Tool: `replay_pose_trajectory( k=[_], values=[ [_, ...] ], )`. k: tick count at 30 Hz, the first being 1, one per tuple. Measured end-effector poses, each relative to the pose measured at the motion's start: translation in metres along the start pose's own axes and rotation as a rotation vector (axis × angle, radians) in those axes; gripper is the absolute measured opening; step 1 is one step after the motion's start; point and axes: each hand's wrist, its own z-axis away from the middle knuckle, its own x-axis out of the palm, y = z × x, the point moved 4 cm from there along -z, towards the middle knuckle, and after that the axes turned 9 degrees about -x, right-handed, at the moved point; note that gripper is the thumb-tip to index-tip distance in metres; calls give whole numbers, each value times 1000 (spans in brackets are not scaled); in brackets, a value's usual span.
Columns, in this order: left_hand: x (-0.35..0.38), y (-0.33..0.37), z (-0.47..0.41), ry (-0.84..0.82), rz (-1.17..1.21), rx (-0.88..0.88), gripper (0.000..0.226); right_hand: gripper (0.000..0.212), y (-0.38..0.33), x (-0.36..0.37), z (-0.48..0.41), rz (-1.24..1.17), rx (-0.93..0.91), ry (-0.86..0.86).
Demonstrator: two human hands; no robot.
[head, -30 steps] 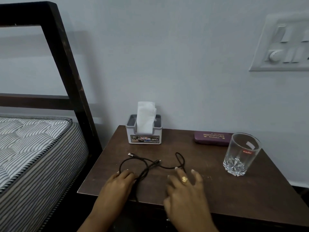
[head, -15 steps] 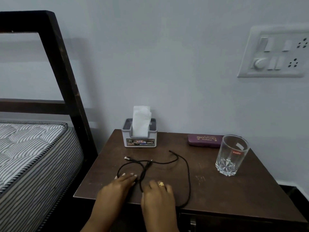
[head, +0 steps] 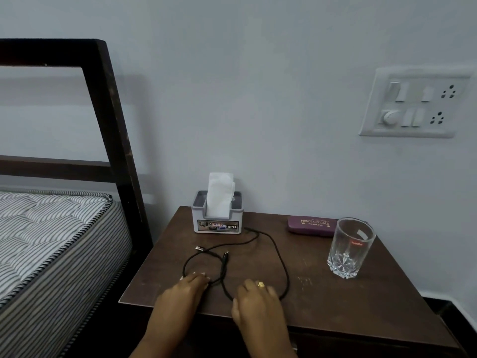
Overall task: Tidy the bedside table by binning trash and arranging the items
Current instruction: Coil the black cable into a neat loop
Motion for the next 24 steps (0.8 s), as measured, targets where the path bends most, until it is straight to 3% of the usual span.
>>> replay_pose_trajectory(
  k=[4, 6, 9, 12, 16, 19, 21, 24],
  values=[
    [4, -2, 0, -5, -49, -1, 20, 36, 13, 1, 8, -103, 3, 18],
    [5, -1, 1, 24, -82, -11, 19, 23, 12, 0, 14, -89, -31, 13],
    [6, 4, 1, 29, -89, -50, 28, 27, 7, 3, 11, -40, -58, -28],
    [-1, 4, -5, 84, -51, -141, 26, 34, 6, 0, 2, -6, -66, -38],
    [-13, -2, -13, 161, 72, -222, 19, 21, 19, -6, 13, -29, -154, -8],
    [-13, -2, -16, 128, 35, -207, 17, 4, 33, -19, 29, -145, -161, 61],
    [-10, -2, -20, 104, 34, -191, 14, 16, 40, -29, 34, -272, -142, 41],
    [-18, 13, -15, 77, 296, 6, 28, 10, 47, -54, 32, -492, -158, 78]
  ],
)
